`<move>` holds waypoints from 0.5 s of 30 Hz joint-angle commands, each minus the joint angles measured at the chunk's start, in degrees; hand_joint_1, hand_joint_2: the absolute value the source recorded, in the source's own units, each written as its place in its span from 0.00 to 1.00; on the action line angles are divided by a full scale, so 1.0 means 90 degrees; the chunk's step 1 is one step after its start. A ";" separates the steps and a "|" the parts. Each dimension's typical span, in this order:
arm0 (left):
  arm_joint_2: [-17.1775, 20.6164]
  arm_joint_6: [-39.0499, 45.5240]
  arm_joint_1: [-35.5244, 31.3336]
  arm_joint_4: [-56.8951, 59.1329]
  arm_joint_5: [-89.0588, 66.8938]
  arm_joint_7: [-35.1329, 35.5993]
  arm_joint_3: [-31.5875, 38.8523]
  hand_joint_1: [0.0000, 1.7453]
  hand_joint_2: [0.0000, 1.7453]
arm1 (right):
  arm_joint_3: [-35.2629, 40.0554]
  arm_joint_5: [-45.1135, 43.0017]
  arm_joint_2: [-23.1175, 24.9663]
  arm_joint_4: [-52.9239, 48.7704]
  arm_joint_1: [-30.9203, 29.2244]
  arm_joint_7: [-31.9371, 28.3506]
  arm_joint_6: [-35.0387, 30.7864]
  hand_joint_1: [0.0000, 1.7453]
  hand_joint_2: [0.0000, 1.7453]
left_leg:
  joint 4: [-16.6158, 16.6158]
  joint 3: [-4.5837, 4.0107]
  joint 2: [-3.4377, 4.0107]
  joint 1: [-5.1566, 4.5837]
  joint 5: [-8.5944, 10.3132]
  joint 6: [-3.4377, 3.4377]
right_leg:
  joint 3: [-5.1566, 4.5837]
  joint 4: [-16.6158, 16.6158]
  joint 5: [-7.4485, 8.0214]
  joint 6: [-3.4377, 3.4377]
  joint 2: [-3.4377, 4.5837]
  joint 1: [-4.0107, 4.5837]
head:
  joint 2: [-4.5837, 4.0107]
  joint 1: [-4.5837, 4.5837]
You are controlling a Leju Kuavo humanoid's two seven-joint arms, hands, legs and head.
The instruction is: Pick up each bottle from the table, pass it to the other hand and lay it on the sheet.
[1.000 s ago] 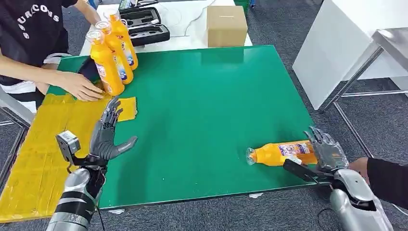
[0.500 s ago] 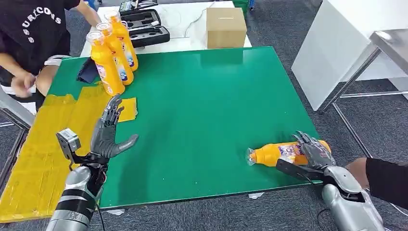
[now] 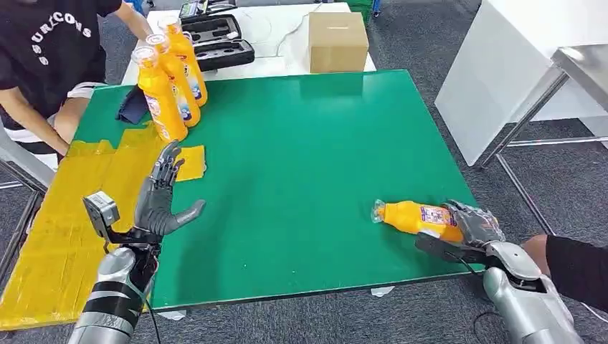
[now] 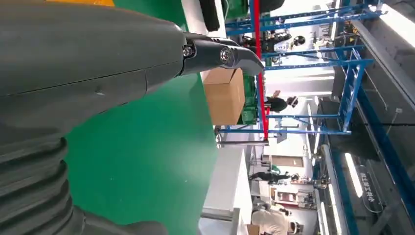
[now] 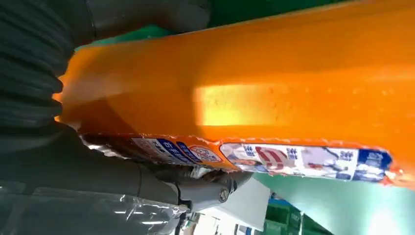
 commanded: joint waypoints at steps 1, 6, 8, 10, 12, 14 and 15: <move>0.0054 -0.0040 -0.0241 0.0459 0.0030 0.0091 -0.0002 0.00 1.00 | 0.0379 0.0164 0.0406 0.0876 -0.0370 0.0215 -0.0138 1.00 1.00 | -0.0008 0.0036 0.0004 0.0010 -0.0014 -0.0014 | 0.0037 -0.0012 -0.0010 -0.0018 -0.0008 0.0012 | 0.0000 0.0000; 0.0029 -0.0039 -0.0242 0.0445 0.0019 0.0184 -0.0023 0.00 1.00 | -0.0022 -0.0219 0.1266 0.0903 -0.0670 0.0162 -0.1055 1.00 1.00 | -0.0004 0.0022 0.0021 0.0011 -0.0011 -0.0012 | 0.0019 -0.0009 -0.0001 -0.0013 0.0011 0.0012 | 0.0000 0.0000; 0.0014 -0.0023 -0.0265 0.0426 -0.0092 0.0310 -0.0155 0.00 1.00 | -0.0322 -0.0598 0.1872 0.0717 -0.0820 -0.0047 -0.1818 1.00 1.00 | -0.0005 0.0023 0.0044 0.0013 -0.0015 -0.0016 | 0.0015 -0.0009 0.0006 -0.0017 0.0034 0.0014 | 0.0000 0.0000; 0.0009 -0.0017 -0.0342 0.0483 -0.0194 0.0423 -0.0318 0.00 1.00 | -0.0435 -0.0793 0.2268 0.0549 -0.0943 -0.0248 -0.2315 1.00 1.00 | -0.0003 0.0012 0.0042 0.0010 -0.0011 -0.0015 | -0.0002 -0.0002 0.0010 -0.0018 0.0035 0.0012 | 0.0000 0.0002; 0.0012 -0.0041 -0.0489 0.0650 -0.0280 0.0532 -0.0551 0.00 1.00 | -0.0576 -0.1239 0.2692 0.0294 -0.1006 -0.0608 -0.2611 1.00 1.00 | 0.0000 0.0013 0.0064 0.0013 -0.0016 -0.0028 | -0.0012 0.0009 0.0015 -0.0039 0.0058 0.0015 | 0.0000 -0.0002; 0.0011 -0.0021 -0.0580 0.0765 -0.0305 0.0559 -0.0706 0.00 1.00 | -0.0547 -0.1415 0.2874 0.0131 -0.1016 -0.0741 -0.2650 1.00 1.00 | 0.0005 -0.0002 0.0042 0.0010 -0.0008 -0.0037 | -0.0030 0.0024 0.0009 -0.0042 0.0036 0.0013 | 0.0000 -0.0005; 0.0005 -0.0009 -0.0593 0.0782 -0.0307 0.0559 -0.0725 0.00 1.00 | -0.0530 -0.1414 0.2900 0.0108 -0.1017 -0.0723 -0.2660 1.00 1.00 | 0.0000 -0.0013 0.0030 0.0013 0.0007 -0.0038 | -0.0034 0.0020 0.0011 -0.0035 0.0022 0.0012 | 0.0000 -0.0005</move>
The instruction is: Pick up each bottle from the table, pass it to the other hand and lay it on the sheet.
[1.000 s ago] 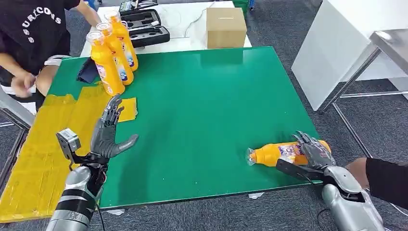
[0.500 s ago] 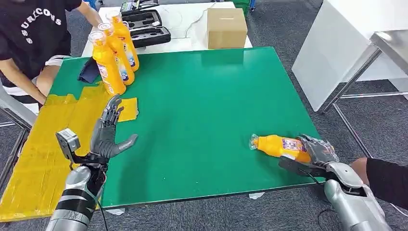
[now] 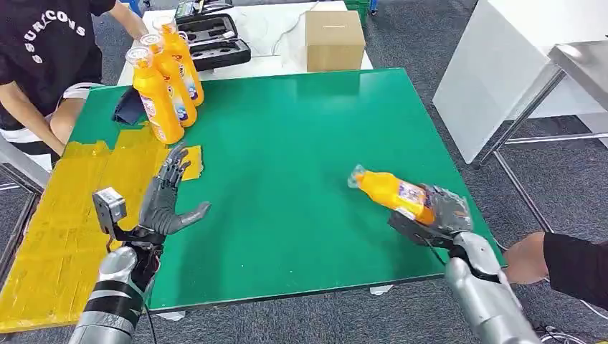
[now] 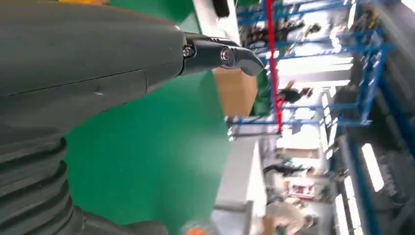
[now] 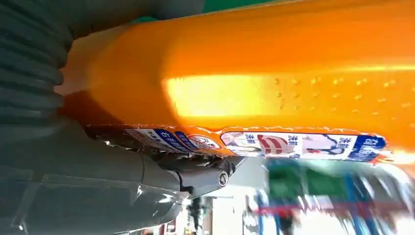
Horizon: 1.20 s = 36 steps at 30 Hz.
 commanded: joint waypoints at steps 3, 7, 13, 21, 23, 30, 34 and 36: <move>0.0095 -0.0051 -0.0705 0.1002 -0.0161 0.0253 -0.0921 0.00 1.00 | -0.0591 -0.1275 0.1842 -0.0411 -0.0516 -0.0872 -0.0585 1.00 1.00 | 0.0006 0.0016 0.0000 0.0018 -0.0013 -0.0015 | 0.0020 0.0006 -0.0019 -0.0018 0.0000 0.0022 | 0.0000 0.0002; 0.0030 -0.0005 -0.0864 0.1168 -0.0196 0.0273 -0.1084 0.00 1.00 | -0.0596 -0.1543 0.2042 -0.0371 -0.0596 -0.0921 -0.0577 1.00 1.00 | 0.0005 -0.0015 -0.0012 0.0013 0.0000 -0.0008 | -0.0004 0.0008 -0.0013 -0.0011 -0.0007 0.0015 | 0.0000 0.0002; 0.0053 -0.0014 -0.0869 0.1180 -0.0178 0.0270 -0.1094 0.00 1.00 | -0.0604 -0.1564 0.2003 -0.0335 -0.0598 -0.0938 -0.0592 1.00 1.00 | 0.0005 -0.0009 -0.0016 0.0013 -0.0005 -0.0010 | 0.0003 0.0006 -0.0018 -0.0013 -0.0014 0.0016 | 0.0000 0.0002; -0.0062 -0.0227 -0.1181 0.1510 -0.0159 0.0329 -0.1472 0.00 1.00 | -0.0767 -0.2602 0.2427 -0.0017 -0.0739 -0.1415 -0.0200 1.00 1.00 | 0.0010 -0.0007 -0.0015 0.0013 -0.0012 -0.0013 | 0.0005 0.0012 -0.0024 -0.0015 -0.0014 0.0017 | 0.0000 0.0002; -0.0124 -0.0144 -0.1404 0.1745 -0.0181 0.0298 -0.1651 0.00 1.00 | -0.0661 -0.2777 0.2581 0.0460 -0.0914 -0.1501 -0.0049 1.00 1.00 | 0.0003 -0.0027 -0.0018 0.0013 0.0003 -0.0009 | -0.0014 0.0005 -0.0010 -0.0010 -0.0012 0.0016 | 0.0000 0.0002; -0.0278 -0.0353 -0.1930 0.2423 0.0165 0.0268 -0.1759 0.00 1.00 | 0.0004 -0.2806 0.3257 0.2054 -0.1366 -0.1876 0.0135 1.00 1.00 | 0.0005 -0.0001 0.0002 0.0020 -0.0010 -0.0015 | 0.0006 0.0004 -0.0015 -0.0017 0.0003 0.0024 | 0.0000 0.0002; -0.0338 -0.0466 -0.2059 0.2554 0.0265 0.0295 -0.1802 0.00 1.00 | 0.0223 -0.2862 0.3469 0.2423 -0.1442 -0.1969 0.0390 1.00 1.00 | 0.0005 -0.0007 -0.0012 0.0018 -0.0006 -0.0016 | 0.0001 0.0007 -0.0019 -0.0014 -0.0011 0.0021 | 0.0000 0.0005; -0.0381 -0.0509 -0.2164 0.2654 0.0324 0.0300 -0.1847 0.00 1.00 | 0.0494 -0.3048 0.3600 0.2525 -0.1399 -0.2169 0.0332 1.00 1.00 | 0.0010 0.0000 -0.0008 0.0021 -0.0013 -0.0018 | 0.0009 0.0009 -0.0024 -0.0017 -0.0009 0.0024 | 0.0000 0.0005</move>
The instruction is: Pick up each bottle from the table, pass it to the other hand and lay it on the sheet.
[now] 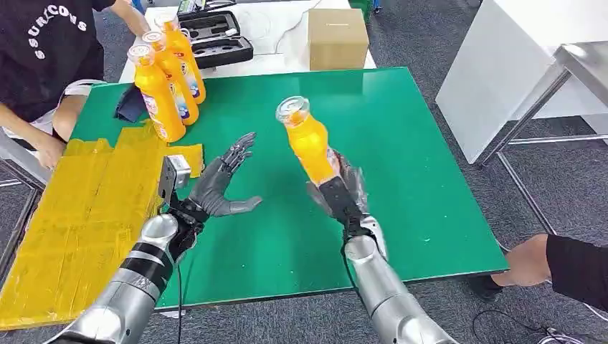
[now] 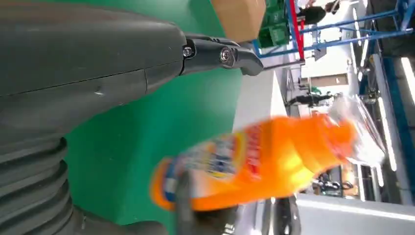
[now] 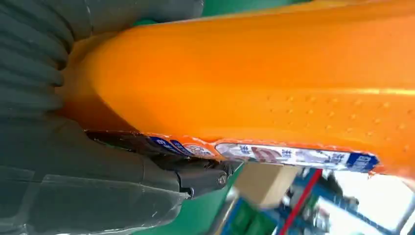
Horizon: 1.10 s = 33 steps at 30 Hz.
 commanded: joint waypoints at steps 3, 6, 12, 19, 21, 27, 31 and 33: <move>-0.0165 -0.0164 -0.0777 0.1124 0.0280 0.0013 -0.0356 0.00 1.00 | 0.1400 -0.0883 0.0541 0.1535 -0.0503 -0.0482 -0.0033 1.00 1.00 | 0.0005 0.0014 0.0010 0.0004 -0.0014 -0.0005 | 0.0014 0.0003 -0.0009 -0.0008 0.0003 0.0005 | 0.0000 0.0000; -0.0219 -0.0216 -0.0841 0.1204 0.0432 0.0053 -0.0327 0.00 1.00 | 0.2010 -0.0976 0.0541 0.1486 -0.0457 -0.0483 -0.0244 1.00 1.00 | 0.0008 0.0022 0.0001 0.0005 -0.0020 -0.0007 | 0.0024 0.0004 -0.0018 -0.0011 -0.0009 0.0007 | 0.0000 0.0002; -0.0287 -0.0257 -0.0926 0.1350 0.0686 0.0093 -0.0289 0.00 1.00 | 0.3212 -0.1228 0.0541 0.1326 -0.0307 -0.0539 -0.0695 1.00 1.00 | 0.0005 0.0021 0.0001 0.0004 -0.0021 -0.0008 | 0.0022 0.0002 -0.0019 -0.0011 -0.0009 0.0006 | 0.0000 0.0002; -0.0306 -0.0304 -0.0958 0.1433 0.0787 0.0106 -0.0297 0.00 1.00 | 0.3619 -0.1197 0.0541 0.1370 -0.0344 -0.0678 -0.0806 1.00 1.00 | 0.0007 0.0015 -0.0004 0.0004 -0.0019 -0.0006 | 0.0017 0.0003 -0.0018 -0.0009 -0.0014 0.0006 | 0.0000 0.0005; -0.0327 -0.0298 -0.1004 0.1520 0.0841 0.0090 -0.0336 0.00 1.00 | 0.3954 -0.1370 0.0541 0.1343 -0.0321 -0.0613 -0.0630 1.00 1.00 | 0.0007 0.0013 0.0001 0.0004 -0.0018 -0.0005 | 0.0014 0.0002 -0.0016 -0.0009 -0.0008 0.0006 | 0.0000 0.0005; -0.0274 -0.0233 -0.1017 0.1531 0.1171 0.0020 -0.0166 1.00 1.00 | 0.3637 -0.1424 0.0502 0.1527 -0.0333 -0.1017 0.0090 1.00 1.00 | 0.0007 0.0021 -0.0007 0.0005 -0.0021 -0.0008 | 0.0024 0.0005 -0.0022 -0.0012 -0.0018 0.0007 | 0.0000 0.0002; -0.0214 -0.0188 -0.0935 0.1449 0.1247 0.0036 -0.0111 1.00 1.00 | 0.3317 -0.1308 0.0396 0.1556 -0.0305 -0.0923 0.0041 1.00 1.00 | 0.0005 0.0017 -0.0003 0.0005 -0.0019 -0.0007 | 0.0020 0.0002 -0.0018 -0.0011 -0.0013 0.0008 | 0.0000 0.0005; -0.0207 -0.0149 -0.0922 0.1440 0.1263 0.0046 -0.0100 1.00 1.00 | 0.3165 -0.1240 0.0377 0.1550 -0.0276 -0.0979 0.0015 1.00 1.00 | 0.0004 0.0020 -0.0007 0.0006 -0.0019 -0.0007 | 0.0026 -0.0001 -0.0019 -0.0011 -0.0017 0.0008 | 0.0000 0.0003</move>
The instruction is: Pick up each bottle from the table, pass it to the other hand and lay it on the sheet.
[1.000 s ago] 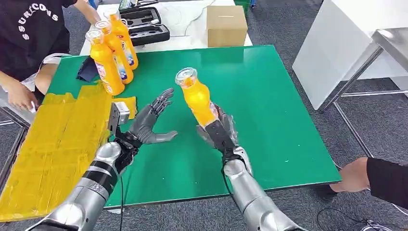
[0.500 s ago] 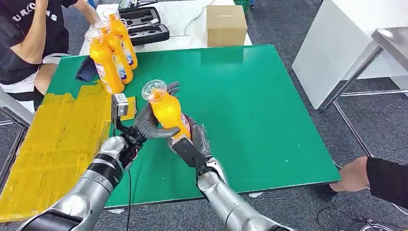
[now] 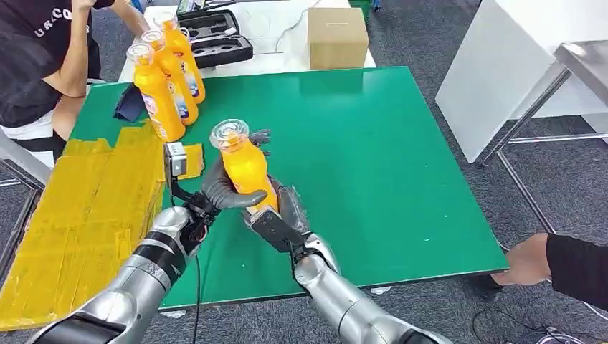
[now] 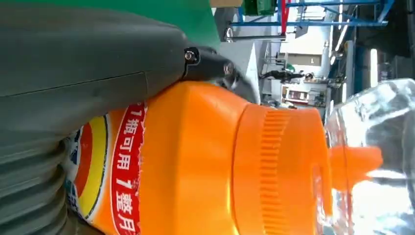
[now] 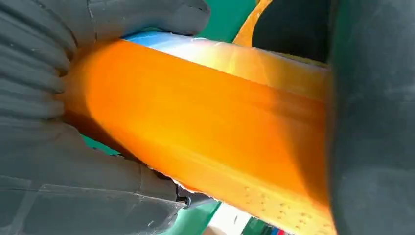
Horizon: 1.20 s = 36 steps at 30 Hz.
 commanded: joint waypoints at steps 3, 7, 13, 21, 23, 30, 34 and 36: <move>0.0074 0.0349 -0.0412 0.0460 0.0110 0.0140 0.0163 1.00 1.00 | -0.0190 0.0394 -0.0140 0.0304 0.0092 -0.0287 0.0044 1.00 1.00 | 0.0001 0.0023 -0.0008 0.0005 -0.0012 -0.0005 | 0.0028 -0.0001 -0.0013 -0.0009 -0.0015 0.0007 | 0.0000 0.0000; 0.0131 0.0752 -0.0441 0.0432 -0.0007 0.0208 0.0204 1.00 1.00 | -0.0612 0.0370 -0.0208 0.0022 0.0245 -0.0392 -0.0163 1.00 1.00 | 0.0000 0.0020 -0.0007 0.0005 -0.0010 -0.0005 | 0.0024 -0.0002 -0.0011 -0.0008 -0.0014 0.0007 | 0.0000 0.0000; 0.0205 0.1211 -0.0521 0.0358 -0.0269 0.0198 0.0212 1.00 1.00 | -0.0973 0.0308 -0.0238 -0.0396 0.0430 -0.0372 -0.0168 0.79 1.00 | 0.0008 0.0024 0.0001 0.0007 -0.0018 -0.0007 | 0.0027 0.0003 -0.0014 -0.0010 -0.0007 0.0009 | 0.0000 0.0000; 0.1111 0.5077 -0.1032 -0.0175 -0.3855 0.0198 0.0322 1.00 1.00 | -0.1720 -0.0011 -0.0700 -0.3341 0.1836 -0.0044 0.0664 0.00 0.00 | 0.0011 0.0014 0.0005 0.0009 -0.0017 -0.0009 | 0.0011 0.0009 -0.0012 -0.0012 -0.0005 0.0015 | 0.0000 -0.0002; 0.1315 0.5832 -0.1159 0.0009 -0.4828 0.0609 0.0325 1.00 1.00 | -0.1845 -0.0024 -0.0747 -0.3732 0.2036 -0.0036 0.0697 0.00 0.00 | 0.0008 0.0015 -0.0007 0.0011 -0.0014 -0.0010 | 0.0010 0.0009 -0.0016 -0.0012 -0.0019 0.0016 | 0.0000 -0.0002; 0.1294 0.6035 -0.1239 0.0224 -0.5329 0.0716 0.0555 1.00 1.00 | -0.1919 -0.0030 -0.0726 -0.3973 0.2146 0.0029 0.0764 0.00 0.00 | 0.0006 0.0018 -0.0011 0.0014 -0.0013 -0.0011 | 0.0018 0.0005 -0.0019 -0.0010 -0.0021 0.0013 | 0.0000 -0.0002; 0.1339 0.6471 -0.1297 0.0368 -0.5955 0.1015 0.0434 1.00 1.00 | -0.1942 -0.0032 -0.0713 -0.3971 0.2143 0.0023 0.0778 0.00 0.00 | 0.0005 0.0013 -0.0005 0.0012 -0.0011 -0.0011 | 0.0014 0.0002 -0.0013 -0.0010 -0.0011 0.0010 | 0.0000 -0.0002; 0.1493 0.6653 -0.1431 0.0582 -0.6626 0.1259 0.0341 1.00 1.00 | -0.1998 -0.0096 -0.0723 -0.4165 0.2204 -0.0008 0.0788 0.00 0.00 | 0.0005 0.0012 -0.0005 0.0010 -0.0011 -0.0012 | 0.0013 0.0004 -0.0014 -0.0011 -0.0012 0.0008 | 0.0000 -0.0002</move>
